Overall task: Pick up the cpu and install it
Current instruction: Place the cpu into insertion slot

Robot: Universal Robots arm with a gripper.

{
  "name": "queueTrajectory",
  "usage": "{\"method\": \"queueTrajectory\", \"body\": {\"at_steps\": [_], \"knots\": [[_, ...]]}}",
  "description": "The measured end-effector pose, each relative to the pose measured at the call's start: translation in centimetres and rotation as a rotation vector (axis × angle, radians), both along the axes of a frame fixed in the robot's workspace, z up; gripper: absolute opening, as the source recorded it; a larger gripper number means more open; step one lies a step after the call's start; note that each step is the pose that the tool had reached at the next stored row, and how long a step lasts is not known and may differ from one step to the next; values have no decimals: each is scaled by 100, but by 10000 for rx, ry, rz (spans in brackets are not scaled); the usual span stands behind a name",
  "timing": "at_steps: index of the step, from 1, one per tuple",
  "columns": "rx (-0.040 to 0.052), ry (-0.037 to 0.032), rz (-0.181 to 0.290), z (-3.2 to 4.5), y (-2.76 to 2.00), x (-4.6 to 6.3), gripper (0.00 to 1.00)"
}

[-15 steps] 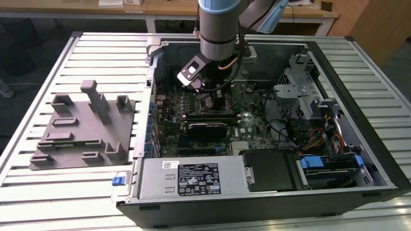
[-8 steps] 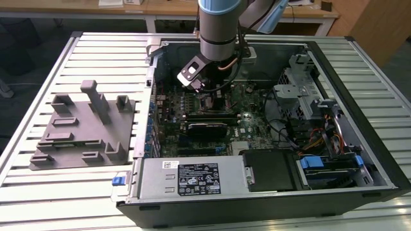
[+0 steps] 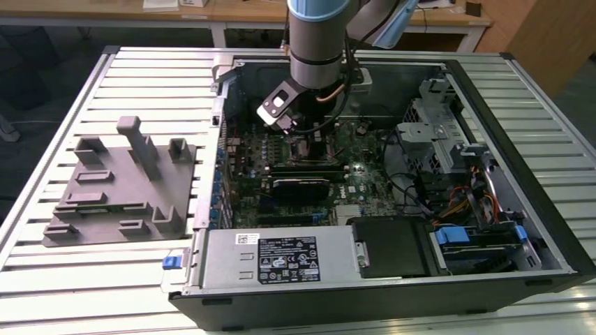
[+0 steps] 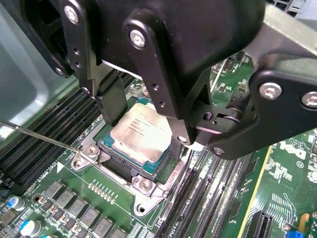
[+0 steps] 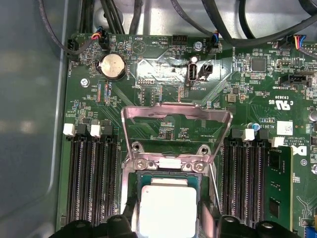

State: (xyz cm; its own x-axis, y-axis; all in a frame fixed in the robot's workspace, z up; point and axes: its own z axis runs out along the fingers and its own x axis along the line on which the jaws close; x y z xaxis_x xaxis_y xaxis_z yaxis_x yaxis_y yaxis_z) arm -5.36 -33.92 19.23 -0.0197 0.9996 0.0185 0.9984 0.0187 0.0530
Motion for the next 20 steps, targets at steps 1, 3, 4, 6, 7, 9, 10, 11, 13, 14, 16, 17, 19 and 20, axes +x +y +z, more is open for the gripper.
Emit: {"method": "queueTrajectory", "body": {"at_steps": [1, 3, 4, 6, 7, 9, 10, 11, 13, 14, 16, 17, 19, 20], "knots": [[-1, 1, 0, 0, 0, 0, 61], [-2, 1, 0, 1, 0, 1, 61], [-2, 2, 0, 1, 0, 1, 61], [-2, 2, 0, 1, 0, 1, 61], [-3, 2, 1, 3, 0, 1, 61], [-3, 2, 1, 18, -1, 1, 61], [-3, 2, 0, 30, 0, 1, 61], [-3, 2, 0, 44, 0, 1, 61], [-2, 2, 0, 66, 0, 1, 61], [-2, 1, 0, 77, 0, 1, 61], [-1, 1, 1, 98, 0, 1, 60], [-1, 1, 0, 111, 0, 1, 54], [-2, 2, 1, 134, 0, 1, 47], [-2, 2, 0, 144, 0, 1, 47]]}}
